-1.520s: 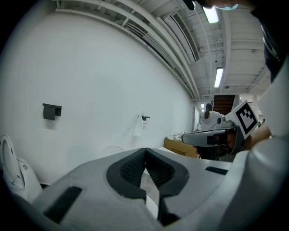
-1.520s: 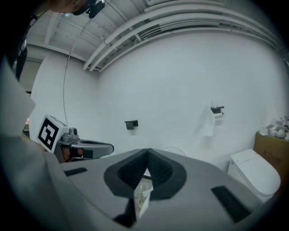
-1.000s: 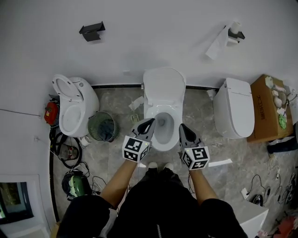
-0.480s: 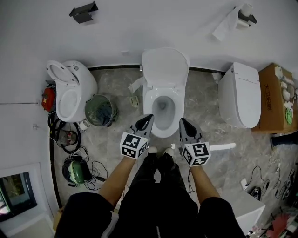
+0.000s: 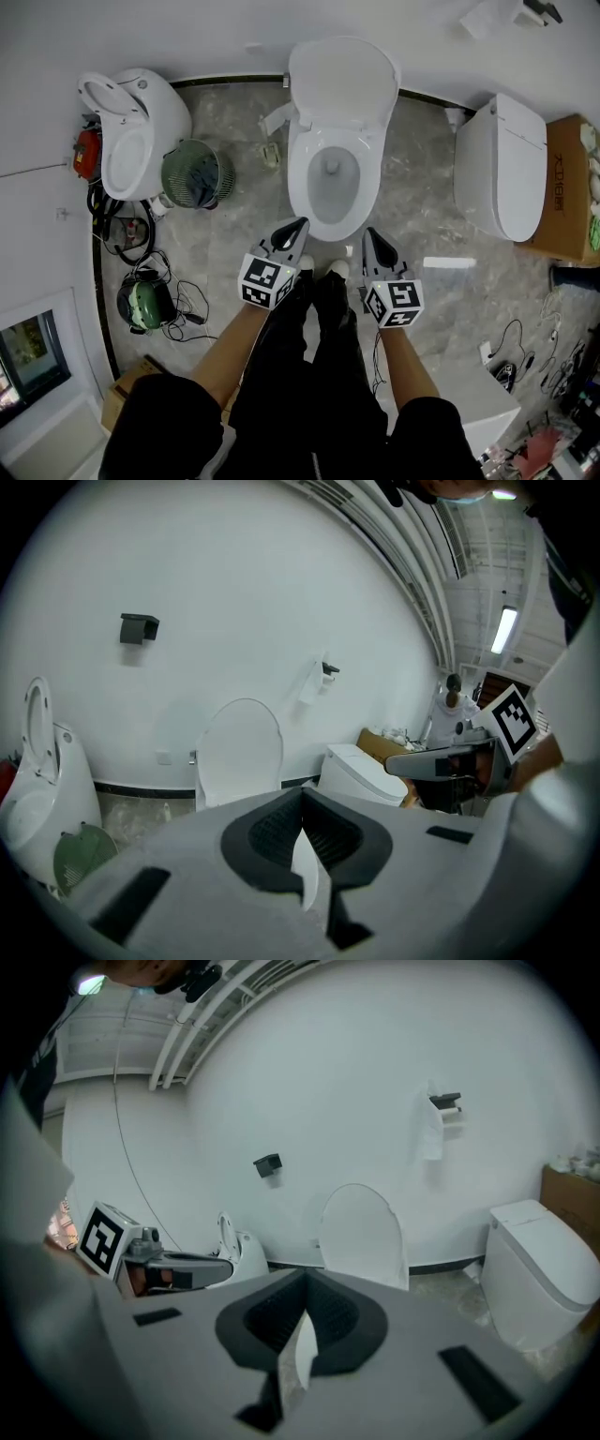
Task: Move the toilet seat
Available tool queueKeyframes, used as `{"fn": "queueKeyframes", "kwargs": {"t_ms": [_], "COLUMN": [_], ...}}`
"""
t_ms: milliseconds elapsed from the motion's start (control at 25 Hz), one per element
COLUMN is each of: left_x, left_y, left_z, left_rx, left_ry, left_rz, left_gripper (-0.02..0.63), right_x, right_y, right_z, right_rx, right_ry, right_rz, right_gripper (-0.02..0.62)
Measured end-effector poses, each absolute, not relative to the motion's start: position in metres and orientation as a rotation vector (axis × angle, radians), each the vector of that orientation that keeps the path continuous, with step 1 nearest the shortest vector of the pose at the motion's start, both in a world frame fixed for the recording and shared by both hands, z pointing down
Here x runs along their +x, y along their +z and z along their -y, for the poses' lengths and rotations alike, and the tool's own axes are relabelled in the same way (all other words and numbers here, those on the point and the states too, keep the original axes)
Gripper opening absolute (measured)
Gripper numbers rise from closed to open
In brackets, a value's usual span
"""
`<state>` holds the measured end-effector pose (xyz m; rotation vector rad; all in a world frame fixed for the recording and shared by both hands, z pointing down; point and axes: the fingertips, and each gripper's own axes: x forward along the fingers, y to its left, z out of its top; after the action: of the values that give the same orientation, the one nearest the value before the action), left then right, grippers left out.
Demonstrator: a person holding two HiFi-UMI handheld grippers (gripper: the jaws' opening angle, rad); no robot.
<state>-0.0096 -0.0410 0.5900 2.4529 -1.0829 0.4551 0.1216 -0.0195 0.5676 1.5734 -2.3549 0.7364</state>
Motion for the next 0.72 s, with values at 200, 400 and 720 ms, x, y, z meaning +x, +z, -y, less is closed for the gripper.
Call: {"fn": "queueKeyframes", "kwargs": {"t_ms": [200, 400, 720], "left_x": [-0.008, -0.015, -0.030], "left_y": [0.611, 0.646, 0.719], "left_z": [0.029, 0.023, 0.010], "left_rx": [2.411, 2.342, 2.094], "left_ry": [0.408, 0.435, 0.391], "left_rz": [1.038, 1.022, 0.996], "left_gripper": [0.008, 0.045, 0.195], "right_x": [0.121, 0.117, 0.111], "right_y": [0.586, 0.616, 0.689], "right_z": [0.013, 0.007, -0.005], "right_rx": [1.574, 1.587, 1.575], "right_ry": [0.765, 0.813, 0.978], "right_rz": [2.359, 2.322, 2.204], "right_gripper": [0.005, 0.029, 0.146]}}
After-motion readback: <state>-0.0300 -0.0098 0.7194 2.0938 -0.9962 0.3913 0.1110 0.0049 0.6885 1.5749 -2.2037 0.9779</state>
